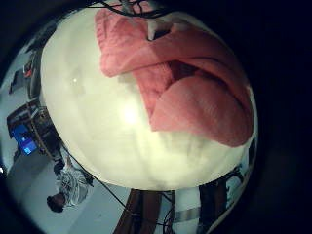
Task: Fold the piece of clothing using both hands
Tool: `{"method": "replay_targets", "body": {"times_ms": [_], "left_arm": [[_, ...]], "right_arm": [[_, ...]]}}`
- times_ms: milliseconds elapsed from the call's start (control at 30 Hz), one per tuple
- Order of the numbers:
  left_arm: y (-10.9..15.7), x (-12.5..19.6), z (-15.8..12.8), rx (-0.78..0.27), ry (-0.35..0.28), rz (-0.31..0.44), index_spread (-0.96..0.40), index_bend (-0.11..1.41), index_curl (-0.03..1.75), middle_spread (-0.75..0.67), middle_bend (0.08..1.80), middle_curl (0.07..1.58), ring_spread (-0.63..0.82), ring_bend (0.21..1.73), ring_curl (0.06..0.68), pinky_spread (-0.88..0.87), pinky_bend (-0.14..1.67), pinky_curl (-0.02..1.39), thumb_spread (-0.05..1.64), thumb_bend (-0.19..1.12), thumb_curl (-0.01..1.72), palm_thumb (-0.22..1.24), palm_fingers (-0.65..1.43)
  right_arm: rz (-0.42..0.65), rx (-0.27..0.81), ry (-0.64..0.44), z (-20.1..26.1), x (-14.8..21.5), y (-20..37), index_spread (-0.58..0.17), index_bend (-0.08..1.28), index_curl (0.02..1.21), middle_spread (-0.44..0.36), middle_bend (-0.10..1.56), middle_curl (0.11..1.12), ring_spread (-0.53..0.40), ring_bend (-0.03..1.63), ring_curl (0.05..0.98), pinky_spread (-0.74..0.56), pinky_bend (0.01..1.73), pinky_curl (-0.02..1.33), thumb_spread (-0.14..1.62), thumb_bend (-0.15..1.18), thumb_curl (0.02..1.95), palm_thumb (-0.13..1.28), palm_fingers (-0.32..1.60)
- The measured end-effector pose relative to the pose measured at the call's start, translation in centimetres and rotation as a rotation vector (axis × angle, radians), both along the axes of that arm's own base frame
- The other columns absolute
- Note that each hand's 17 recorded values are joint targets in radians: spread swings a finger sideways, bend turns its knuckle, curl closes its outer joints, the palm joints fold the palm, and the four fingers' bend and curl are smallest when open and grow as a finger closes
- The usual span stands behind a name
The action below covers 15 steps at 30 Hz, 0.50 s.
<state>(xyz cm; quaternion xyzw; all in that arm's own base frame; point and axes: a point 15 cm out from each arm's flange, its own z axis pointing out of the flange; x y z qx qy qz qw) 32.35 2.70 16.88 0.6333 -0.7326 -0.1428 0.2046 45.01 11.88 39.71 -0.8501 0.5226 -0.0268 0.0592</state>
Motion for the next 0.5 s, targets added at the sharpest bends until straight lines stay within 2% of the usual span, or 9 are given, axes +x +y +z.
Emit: {"method": "replay_targets", "body": {"times_ms": [100,333,500], "left_arm": [[-0.1,0.4,2.5,0.001,-0.056,-0.002,0.2,0.14,0.26,0.38,0.18,0.27,0.52,0.43,0.229,0.49,0.3,0.33,1.28,-0.01,0.43,0.55,-0.06],[-1.2,0.9,10.2,-0.014,-0.255,0.001,0.19,0.15,0.25,0.37,0.18,0.27,0.52,0.43,0.228,0.49,0.29,0.32,1.28,-0.01,0.42,0.55,-0.04],[-1.3,-0.8,14.7,-0.001,-0.304,0.016,0.17,0.15,0.26,0.35,0.19,0.28,0.52,0.43,0.23,0.49,0.29,0.32,1.27,-0.01,0.42,0.55,-0.03]], "right_arm": [[0.001,-0.003,0.012,0.6,-0.9,-0.2,-0.346,0.16,0.31,0.024,0.25,0.35,0.147,0.4,0.229,0.32,0.38,0.25,1.55,0.0,0.24,0.6,0.22],[-0.009,-0.026,0.056,1.4,-3.3,-1.6,-0.339,0.17,0.31,-0.012,0.24,0.35,0.157,0.37,0.227,0.32,0.36,0.26,1.54,-0.01,0.24,0.58,0.2],[-0.046,-0.033,0.077,3.0,-5.3,-3.9,-0.336,0.17,0.31,-0.031,0.22,0.35,0.162,0.34,0.222,0.31,0.33,0.26,1.53,-0.01,0.23,0.54,0.19]]}}
